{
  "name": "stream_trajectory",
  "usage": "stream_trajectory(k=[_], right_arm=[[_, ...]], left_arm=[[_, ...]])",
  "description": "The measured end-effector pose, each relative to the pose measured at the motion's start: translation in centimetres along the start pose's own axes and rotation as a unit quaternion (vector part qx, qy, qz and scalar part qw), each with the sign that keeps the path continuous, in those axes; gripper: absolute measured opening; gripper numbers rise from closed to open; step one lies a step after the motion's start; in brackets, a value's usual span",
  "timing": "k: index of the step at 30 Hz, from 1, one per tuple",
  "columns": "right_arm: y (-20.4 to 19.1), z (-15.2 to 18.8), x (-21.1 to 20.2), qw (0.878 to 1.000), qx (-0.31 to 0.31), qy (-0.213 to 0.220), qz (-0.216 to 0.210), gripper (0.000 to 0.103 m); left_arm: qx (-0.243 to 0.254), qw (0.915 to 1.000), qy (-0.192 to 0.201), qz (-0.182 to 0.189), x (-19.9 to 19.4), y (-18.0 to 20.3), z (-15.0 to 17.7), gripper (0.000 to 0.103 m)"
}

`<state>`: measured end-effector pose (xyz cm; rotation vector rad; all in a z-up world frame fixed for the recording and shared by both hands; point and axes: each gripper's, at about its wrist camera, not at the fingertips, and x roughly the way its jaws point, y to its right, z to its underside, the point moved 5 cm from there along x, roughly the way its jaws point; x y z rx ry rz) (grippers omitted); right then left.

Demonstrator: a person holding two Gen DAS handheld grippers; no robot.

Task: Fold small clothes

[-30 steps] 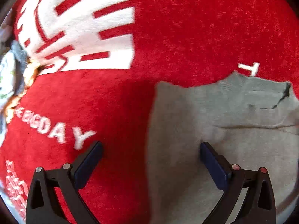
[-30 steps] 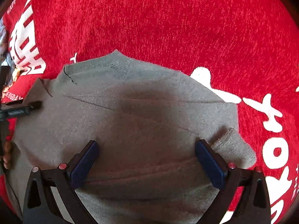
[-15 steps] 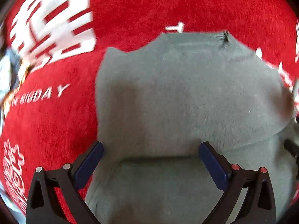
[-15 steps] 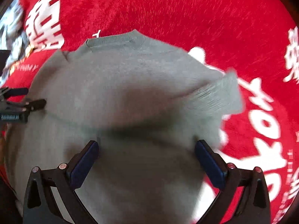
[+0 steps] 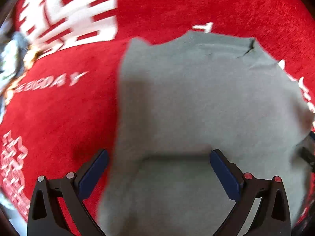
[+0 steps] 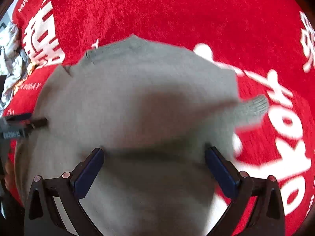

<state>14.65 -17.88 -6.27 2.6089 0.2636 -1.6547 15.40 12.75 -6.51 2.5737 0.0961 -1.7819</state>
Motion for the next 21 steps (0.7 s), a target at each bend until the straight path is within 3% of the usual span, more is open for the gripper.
stream_trajectory(k=[2,5,9,12,15,18,21], right_arm=[[1.4,1.9,-1.0,1.000,0.016,-0.016,0.020,0.103],[3.0,4.9,-5.5,0.997,0.063,0.036,0.006,0.103],[2.2,7.1,-8.9,0.995,0.069,0.067,-0.011,0.103],[0.0,5.3,-9.9,0.995,0.037,0.094,-0.025,0.103],[-1.3,0.2,-9.0,0.992,-0.010,0.120,-0.022,0.103],[-2.2,-4.1,-4.6,0.997,-0.020,0.075,0.002,0.103],[-1.8,-2.5,1.1,0.998,0.028,-0.040,-0.028,0.102]], left_arm=[[-0.010,0.9999,-0.006,-0.002,-0.7,-1.1,1.7,0.103],[-0.027,0.9995,0.003,0.015,-2.8,-1.8,5.4,0.103],[-0.037,0.9988,0.011,0.030,-4.9,-1.1,10.3,0.103],[-0.035,0.9984,0.013,0.042,-5.5,-0.2,12.6,0.103],[-0.027,0.9979,0.018,0.056,-6.0,0.7,13.3,0.103],[-0.018,0.9983,0.029,0.046,-7.2,1.7,13.7,0.103],[-0.005,0.9992,0.022,0.032,-7.1,1.7,14.5,0.103]])
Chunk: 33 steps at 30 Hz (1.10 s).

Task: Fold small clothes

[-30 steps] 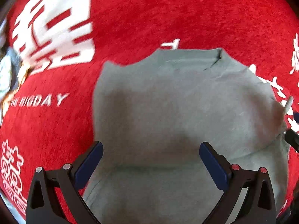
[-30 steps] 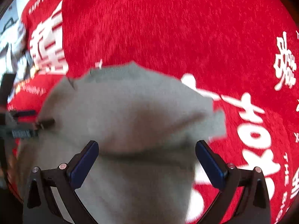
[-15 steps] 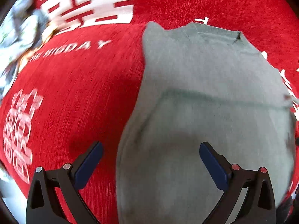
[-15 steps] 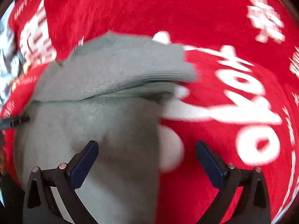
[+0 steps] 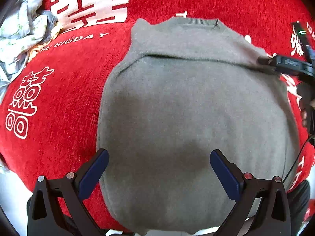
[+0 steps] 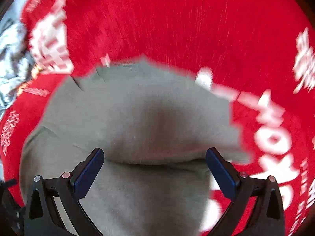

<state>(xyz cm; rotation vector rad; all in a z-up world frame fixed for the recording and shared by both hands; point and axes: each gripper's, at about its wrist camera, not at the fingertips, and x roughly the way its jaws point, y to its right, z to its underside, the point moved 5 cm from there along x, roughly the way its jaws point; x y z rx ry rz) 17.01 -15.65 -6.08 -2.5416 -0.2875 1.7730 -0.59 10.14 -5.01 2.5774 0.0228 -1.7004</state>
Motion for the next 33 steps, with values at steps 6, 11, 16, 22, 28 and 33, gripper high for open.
stream_trajectory(k=[6,11,16,22,28,33], right_arm=[[-1.4,11.3,-7.6,0.994,-0.087,0.069,-0.004,0.103],[2.5,23.2,-10.4,0.998,-0.007,0.024,-0.051,0.103],[-0.3,26.9,-9.6,0.997,-0.030,0.015,-0.073,0.103],[-3.1,27.4,-8.8,0.995,-0.050,-0.001,-0.088,0.100],[-2.1,27.7,-8.8,0.995,-0.016,-0.009,-0.098,0.097],[-2.5,27.4,-8.8,0.994,-0.003,-0.011,-0.107,0.012]], left_arm=[[0.002,0.9993,-0.032,0.020,0.6,-2.6,3.2,0.103],[0.024,0.9975,-0.053,0.040,1.3,-4.5,5.8,0.103],[0.063,0.9953,-0.069,0.025,1.5,-2.6,6.4,0.103],[0.045,0.9934,-0.106,0.004,2.3,-2.0,7.9,0.103],[-0.013,0.9944,-0.103,0.018,2.3,-2.5,8.8,0.103],[-0.023,0.9945,-0.086,0.055,1.1,-1.5,9.7,0.073]])
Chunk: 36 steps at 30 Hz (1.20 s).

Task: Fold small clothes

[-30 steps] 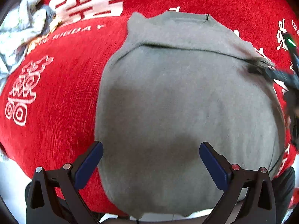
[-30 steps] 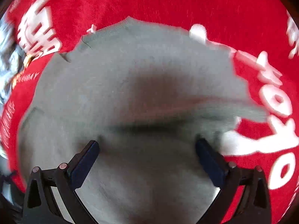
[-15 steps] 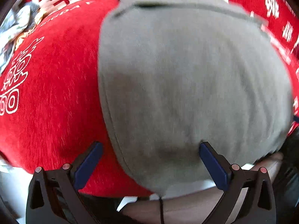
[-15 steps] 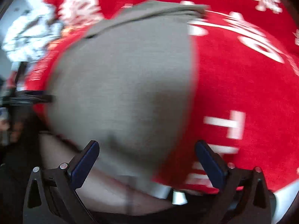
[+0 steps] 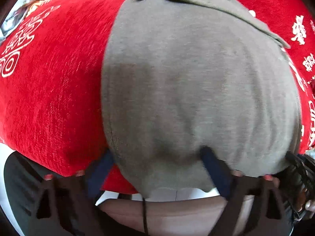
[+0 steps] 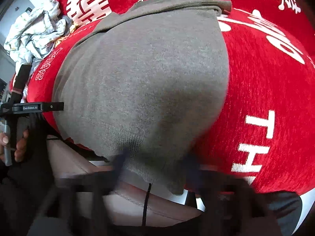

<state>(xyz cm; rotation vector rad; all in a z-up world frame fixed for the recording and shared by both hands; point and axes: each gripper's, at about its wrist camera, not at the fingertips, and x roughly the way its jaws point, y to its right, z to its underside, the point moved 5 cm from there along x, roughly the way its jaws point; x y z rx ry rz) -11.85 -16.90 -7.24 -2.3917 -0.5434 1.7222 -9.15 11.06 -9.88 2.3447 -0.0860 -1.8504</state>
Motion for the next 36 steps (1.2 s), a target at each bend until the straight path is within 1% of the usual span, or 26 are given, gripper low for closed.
stream_trajectory(k=[1,2,3,4,5,7,8,10,13,14,17,18,19,21,22,23,24,25,26,27,28,29,31,32,34,36], right_arm=[[0.0,0.0,0.0,1.000,0.008,0.002,-0.015,0.012],[0.0,0.0,-0.1,1.000,0.012,0.005,-0.028,0.012],[0.0,-0.2,-0.5,0.999,0.019,0.012,-0.045,0.012],[0.0,-0.3,-1.0,0.998,0.023,0.023,-0.063,0.012],[-0.1,-0.5,-1.7,0.996,0.025,0.036,-0.081,0.012],[-0.2,-0.7,-3.1,0.992,0.032,0.055,-0.110,0.011],[0.0,-0.9,-3.7,0.989,0.039,0.064,-0.125,0.011],[0.6,-1.4,-4.7,0.983,0.061,0.078,-0.153,0.011],[1.1,-2.9,-6.4,0.969,0.084,0.111,-0.204,0.011],[1.1,-3.6,-6.8,0.966,0.087,0.118,-0.214,0.011],[0.7,-5.0,-7.9,0.963,0.085,0.128,-0.220,0.011],[0.5,-5.5,-8.1,0.964,0.080,0.129,-0.218,0.011],[0.4,-5.7,-8.2,0.966,0.073,0.129,-0.213,0.011],[0.2,-5.8,-7.8,0.969,0.070,0.118,-0.205,0.011],[0.3,-5.7,-7.4,0.970,0.070,0.112,-0.202,0.011],[0.3,-5.4,-7.1,0.972,0.069,0.108,-0.197,0.011],[0.5,-5.0,-7.1,0.972,0.070,0.107,-0.198,0.011],[0.5,-4.9,-7.2,0.969,0.075,0.109,-0.207,0.011],[0.4,-4.9,-7.4,0.967,0.080,0.112,-0.216,0.011],[0.2,-5.1,-7.8,0.965,0.076,0.117,-0.221,0.011],[-0.2,-5.3,-8.1,0.966,0.068,0.121,-0.220,0.011],[-0.5,-5.6,-8.3,0.966,0.062,0.122,-0.218,0.011],[-0.9,-6.2,-8.7,0.966,0.051,0.125,-0.219,0.011],[-1.0,-6.4,-8.8,0.966,0.048,0.126,-0.219,0.010],[-1.1,-6.7,-9.0,0.965,0.046,0.130,-0.222,0.011],[-1.0,-6.6,-9.1,0.965,0.047,0.132,-0.223,0.010]], left_arm=[[0.010,0.9999,0.002,0.012,-0.2,0.8,0.3,0.043],[0.019,0.9996,0.000,0.023,-0.3,1.4,0.6,0.031],[0.025,0.9996,0.006,0.012,-0.6,1.8,0.8,0.030],[0.025,0.9996,0.008,0.011,-0.7,1.8,0.9,0.023],[0.020,0.9996,0.009,0.019,-0.9,1.7,0.9,0.022],[-0.004,0.9984,0.016,0.054,-2.0,1.0,0.5,0.018],[-0.012,0.9975,0.024,0.065,-2.7,0.6,0.2,0.011],[-0.033,0.9937,0.057,0.091,-4.9,-0.3,-0.9,0.010],[-0.048,0.9870,0.101,0.115,-8.0,-0.8,-2.8,0.010],[-0.045,0.9864,0.106,0.117,-8.8,-1.2,-3.8,0.010],[-0.034,0.9849,0.125,0.115,-10.8,-1.0,-5.4,0.010],[-0.026,0.9849,0.125,0.117,-11.3,-1.0,-5.7,0.010],[-0.017,0.9862,0.111,0.122,-11.0,-1.2,-5.9,0.010],[-0.007,0.9903,0.067,0.121,-9.4,-1.6,-5.6,0.011],[-0.012,0.9930,0.023,0.115,-7.8,-2.2,-4.5,0.024],[-0.023,0.9934,0.001,0.112,-6.8,-2.4,-4.0,0.070],[-0.046,0.9926,-0.022,0.111,-5.5,-3.0,-2.6,0.096],[-0.078,0.9904,-0.026,0.111,-4.5,-3.8,-1.2,0.101],[-0.109,0.9864,-0.026,0.121,-3.7,-4.4,-0.1,0.102],[-0.134,0.9812,-0.033,0.135,-2.8,-4.7,0.8,0.102],[-0.160,0.9734,-0.048,0.156,-1.8,-4.7,1.7,0.102],[-0.173,0.9690,-0.053,0.168,-1.5,-4.6,2.0,0.102],[-0.206,0.9570,-0.057,0.197,-0.8,-4.3,2.8,0.102],[-0.215,0.9533,-0.066,0.201,-0.3,-4.0,3.2,0.102],[-0.231,0.9492,-0.075,0.200,0.8,-3.9,3.5,0.102],[-0.243,0.9488,-0.072,0.189,1.8,-4.3,3.7,0.102]])
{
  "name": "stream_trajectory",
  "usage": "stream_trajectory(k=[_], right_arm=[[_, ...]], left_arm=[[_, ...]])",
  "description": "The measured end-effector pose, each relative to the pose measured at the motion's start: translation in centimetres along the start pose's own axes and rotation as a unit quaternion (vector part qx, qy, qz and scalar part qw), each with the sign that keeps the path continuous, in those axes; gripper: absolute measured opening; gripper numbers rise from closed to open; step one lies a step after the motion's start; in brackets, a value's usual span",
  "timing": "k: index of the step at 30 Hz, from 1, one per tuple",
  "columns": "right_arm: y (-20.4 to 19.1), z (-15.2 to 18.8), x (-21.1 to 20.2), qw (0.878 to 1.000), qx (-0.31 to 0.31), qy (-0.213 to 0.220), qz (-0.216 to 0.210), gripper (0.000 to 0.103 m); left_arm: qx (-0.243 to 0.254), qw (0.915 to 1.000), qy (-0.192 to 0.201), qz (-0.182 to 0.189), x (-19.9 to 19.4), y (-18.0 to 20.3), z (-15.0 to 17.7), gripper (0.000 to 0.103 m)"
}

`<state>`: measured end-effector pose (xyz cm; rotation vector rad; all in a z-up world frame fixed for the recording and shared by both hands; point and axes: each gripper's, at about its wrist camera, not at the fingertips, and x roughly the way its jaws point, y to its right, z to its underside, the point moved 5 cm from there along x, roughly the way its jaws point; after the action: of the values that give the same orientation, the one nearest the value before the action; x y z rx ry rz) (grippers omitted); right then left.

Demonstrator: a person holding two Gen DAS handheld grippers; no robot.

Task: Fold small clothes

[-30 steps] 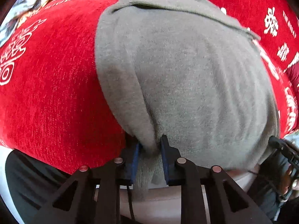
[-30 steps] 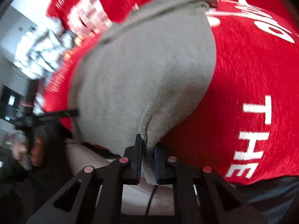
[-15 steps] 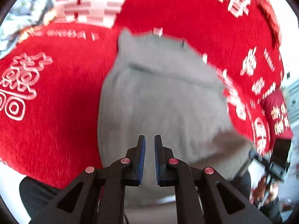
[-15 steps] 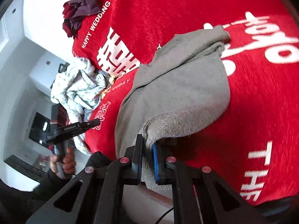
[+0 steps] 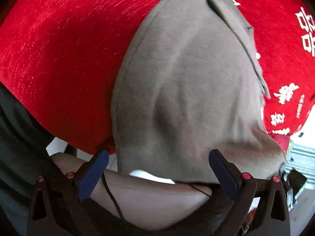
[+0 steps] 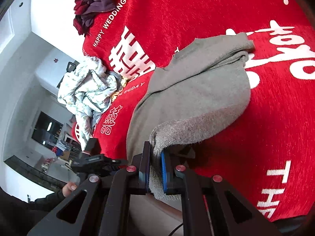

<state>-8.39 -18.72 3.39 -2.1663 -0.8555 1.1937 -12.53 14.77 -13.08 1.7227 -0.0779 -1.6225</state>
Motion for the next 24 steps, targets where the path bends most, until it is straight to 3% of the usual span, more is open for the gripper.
stream_trajectory(k=[2,5,6,9,10,11,17,24], right_arm=[[-0.1,0.3,-0.1,1.000,0.002,0.002,-0.002,0.011],[0.2,0.5,0.0,1.000,0.008,0.001,0.001,0.011],[0.3,0.5,-0.2,1.000,0.009,0.001,0.004,0.011],[0.5,0.5,-0.8,1.000,0.012,0.005,0.009,0.011],[0.5,0.3,-1.0,1.000,0.013,0.007,0.009,0.010],[0.5,0.2,-1.0,1.000,0.014,0.009,0.009,0.010],[1.0,-0.8,-1.2,0.999,0.025,0.024,0.001,0.010],[0.5,-3.4,-2.4,0.998,0.026,0.053,-0.012,0.010]], left_arm=[[-0.017,0.9998,0.001,0.006,0.8,-0.2,-0.1,0.102],[-0.039,0.9978,-0.016,0.051,2.6,-0.2,0.4,0.099],[-0.036,0.9982,-0.009,0.047,2.7,0.1,0.7,0.097],[0.014,0.9992,0.013,0.034,0.5,1.4,1.5,0.056],[0.027,0.9987,0.014,0.041,-0.3,1.8,1.6,0.029],[0.040,0.9980,0.014,0.047,-1.0,2.2,1.8,0.024],[0.088,0.9919,0.075,0.052,-4.8,4.5,1.1,0.024],[0.138,0.9740,0.167,0.066,-10.5,8.8,-3.1,0.024]])
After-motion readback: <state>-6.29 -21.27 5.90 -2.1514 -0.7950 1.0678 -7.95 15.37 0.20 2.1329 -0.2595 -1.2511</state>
